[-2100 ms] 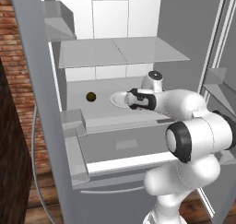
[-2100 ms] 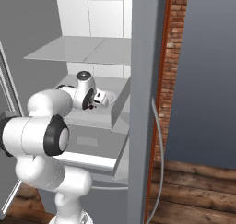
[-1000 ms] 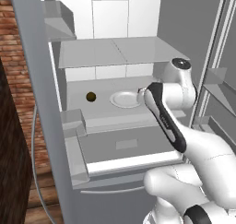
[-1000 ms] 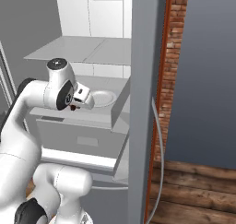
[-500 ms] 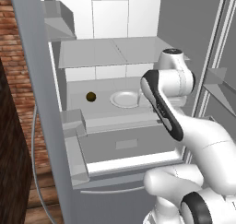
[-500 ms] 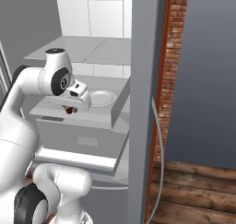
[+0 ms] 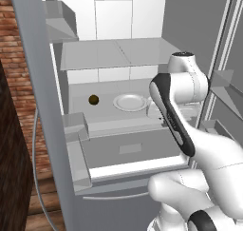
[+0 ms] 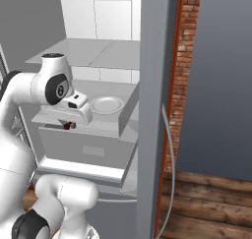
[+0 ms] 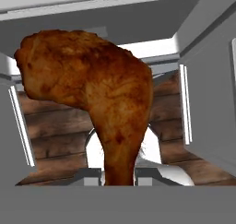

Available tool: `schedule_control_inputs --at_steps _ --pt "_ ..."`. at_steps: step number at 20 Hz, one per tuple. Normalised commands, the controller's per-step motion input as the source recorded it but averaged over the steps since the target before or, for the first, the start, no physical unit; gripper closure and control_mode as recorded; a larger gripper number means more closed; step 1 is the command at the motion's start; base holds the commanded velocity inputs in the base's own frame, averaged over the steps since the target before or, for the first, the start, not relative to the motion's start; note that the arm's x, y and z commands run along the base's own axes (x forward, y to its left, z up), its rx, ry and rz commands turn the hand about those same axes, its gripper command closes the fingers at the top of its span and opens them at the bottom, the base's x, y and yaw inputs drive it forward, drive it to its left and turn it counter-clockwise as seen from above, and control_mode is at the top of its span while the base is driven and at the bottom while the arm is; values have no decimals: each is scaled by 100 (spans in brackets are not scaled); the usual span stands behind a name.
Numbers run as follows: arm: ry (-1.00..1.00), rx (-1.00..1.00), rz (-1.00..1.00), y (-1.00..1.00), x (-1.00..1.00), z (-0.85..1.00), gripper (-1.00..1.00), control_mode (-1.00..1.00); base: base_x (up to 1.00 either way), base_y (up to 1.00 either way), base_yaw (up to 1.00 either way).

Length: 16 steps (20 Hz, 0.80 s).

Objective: Retrieve the chicken drumstick from the fridge and place it on the cutting board.

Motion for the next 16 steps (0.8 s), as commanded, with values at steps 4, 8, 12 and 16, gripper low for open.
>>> schedule_control_inputs --at_steps 4,8,12,16 --pt "0 0 0 0 -90 12 100 -100 0 0 0" --pt "0 0 0 0 -79 26 100 -100 0 0 0" --pt "-1 0 0 -1 -62 26 100 -100 0 0 0" --pt "-9 1 0 -8 -44 16 100 -100 0 0 0"
